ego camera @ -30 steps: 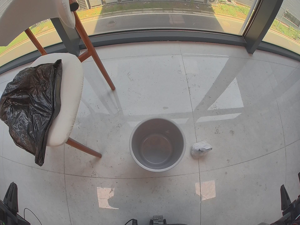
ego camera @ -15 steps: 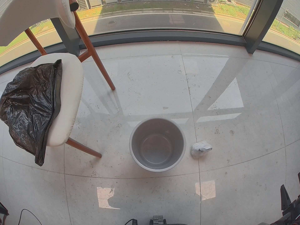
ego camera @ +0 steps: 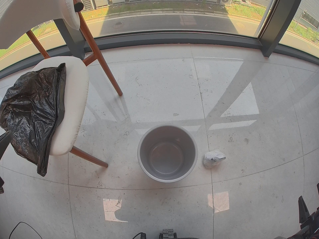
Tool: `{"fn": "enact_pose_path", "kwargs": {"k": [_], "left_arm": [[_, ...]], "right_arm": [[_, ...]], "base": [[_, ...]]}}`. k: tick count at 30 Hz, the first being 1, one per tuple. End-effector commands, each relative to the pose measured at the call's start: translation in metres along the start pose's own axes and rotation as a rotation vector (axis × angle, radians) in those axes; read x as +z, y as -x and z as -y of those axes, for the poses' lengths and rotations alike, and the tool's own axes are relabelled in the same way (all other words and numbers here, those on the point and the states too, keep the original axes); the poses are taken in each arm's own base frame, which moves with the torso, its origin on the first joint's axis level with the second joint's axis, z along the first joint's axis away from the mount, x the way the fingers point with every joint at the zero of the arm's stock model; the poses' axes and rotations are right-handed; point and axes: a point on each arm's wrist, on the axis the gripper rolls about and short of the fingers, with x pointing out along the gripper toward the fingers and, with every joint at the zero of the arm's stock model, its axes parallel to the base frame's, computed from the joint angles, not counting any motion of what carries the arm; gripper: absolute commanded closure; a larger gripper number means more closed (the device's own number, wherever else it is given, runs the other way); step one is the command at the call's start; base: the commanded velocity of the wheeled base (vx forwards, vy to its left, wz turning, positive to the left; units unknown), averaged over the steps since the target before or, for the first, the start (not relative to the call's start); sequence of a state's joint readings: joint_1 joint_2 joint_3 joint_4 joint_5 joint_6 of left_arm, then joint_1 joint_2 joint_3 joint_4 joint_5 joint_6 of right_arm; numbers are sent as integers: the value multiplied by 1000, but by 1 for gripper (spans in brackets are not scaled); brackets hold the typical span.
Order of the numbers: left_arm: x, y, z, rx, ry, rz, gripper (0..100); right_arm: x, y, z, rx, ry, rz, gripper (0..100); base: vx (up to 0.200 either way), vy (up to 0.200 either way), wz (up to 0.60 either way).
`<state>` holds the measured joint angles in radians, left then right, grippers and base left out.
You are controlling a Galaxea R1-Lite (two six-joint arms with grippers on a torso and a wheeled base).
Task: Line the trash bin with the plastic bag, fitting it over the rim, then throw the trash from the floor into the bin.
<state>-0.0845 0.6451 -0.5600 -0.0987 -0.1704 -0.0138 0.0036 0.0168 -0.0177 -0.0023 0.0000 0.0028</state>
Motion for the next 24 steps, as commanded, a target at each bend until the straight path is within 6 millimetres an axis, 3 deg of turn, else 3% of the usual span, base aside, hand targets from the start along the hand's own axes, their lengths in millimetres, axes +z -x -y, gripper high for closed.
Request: {"fn": "enact_pose_path", "kwargs": {"k": [1, 11, 24], "left_arm": [[3, -35, -6, -9, 22, -109, 100], [15, -87, -14, -34, 40, -199, 100], [0, -134, -22, -52, 63, -330, 100]], "right_arm": [[-5, 0, 0, -1, 0, -3, 0], [-5, 0, 0, -2, -5, -3, 0], [-5, 0, 0, -2, -5, -3, 0]], "base": [[0, 0, 0], [0, 0, 0], [0, 0, 0]]}}
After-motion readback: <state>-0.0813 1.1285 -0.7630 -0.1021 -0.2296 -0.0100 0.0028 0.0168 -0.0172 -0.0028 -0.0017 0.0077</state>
